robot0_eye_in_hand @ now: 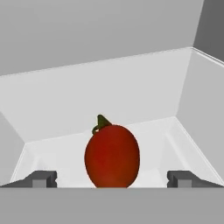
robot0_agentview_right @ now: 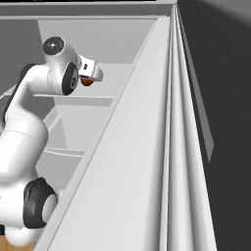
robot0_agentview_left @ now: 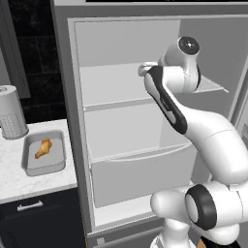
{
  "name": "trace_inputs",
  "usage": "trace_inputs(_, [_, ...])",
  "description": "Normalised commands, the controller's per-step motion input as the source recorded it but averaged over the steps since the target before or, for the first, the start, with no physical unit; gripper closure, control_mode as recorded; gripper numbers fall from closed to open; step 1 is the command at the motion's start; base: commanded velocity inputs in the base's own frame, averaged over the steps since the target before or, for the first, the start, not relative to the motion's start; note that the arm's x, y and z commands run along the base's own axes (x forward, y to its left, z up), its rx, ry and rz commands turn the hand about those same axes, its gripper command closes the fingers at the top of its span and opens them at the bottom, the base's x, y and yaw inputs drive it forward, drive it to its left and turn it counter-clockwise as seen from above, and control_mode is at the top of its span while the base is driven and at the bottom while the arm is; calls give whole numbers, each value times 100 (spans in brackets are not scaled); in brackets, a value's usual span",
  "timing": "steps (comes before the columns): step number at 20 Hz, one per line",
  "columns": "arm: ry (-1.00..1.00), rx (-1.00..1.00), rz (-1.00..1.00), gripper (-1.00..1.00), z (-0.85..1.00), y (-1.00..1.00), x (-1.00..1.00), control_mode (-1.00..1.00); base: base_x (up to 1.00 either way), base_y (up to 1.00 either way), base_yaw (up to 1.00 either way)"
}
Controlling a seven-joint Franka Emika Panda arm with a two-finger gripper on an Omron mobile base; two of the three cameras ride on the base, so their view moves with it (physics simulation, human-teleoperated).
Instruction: Place one tomato and one chicken drumstick in each tupperware on the nearby counter, to pack two identical lunches.
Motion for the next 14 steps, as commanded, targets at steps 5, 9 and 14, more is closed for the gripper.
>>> trace_inputs(5, [0,0,0,-100,-2,0,34,-100,0,0,0])
trace_inputs(9, [0,0,0,-100,-16,0,22,-100,0,0,0])
trace_inputs(14, [4,-1,0,-100,-34,0,8,-100,0,0,0])
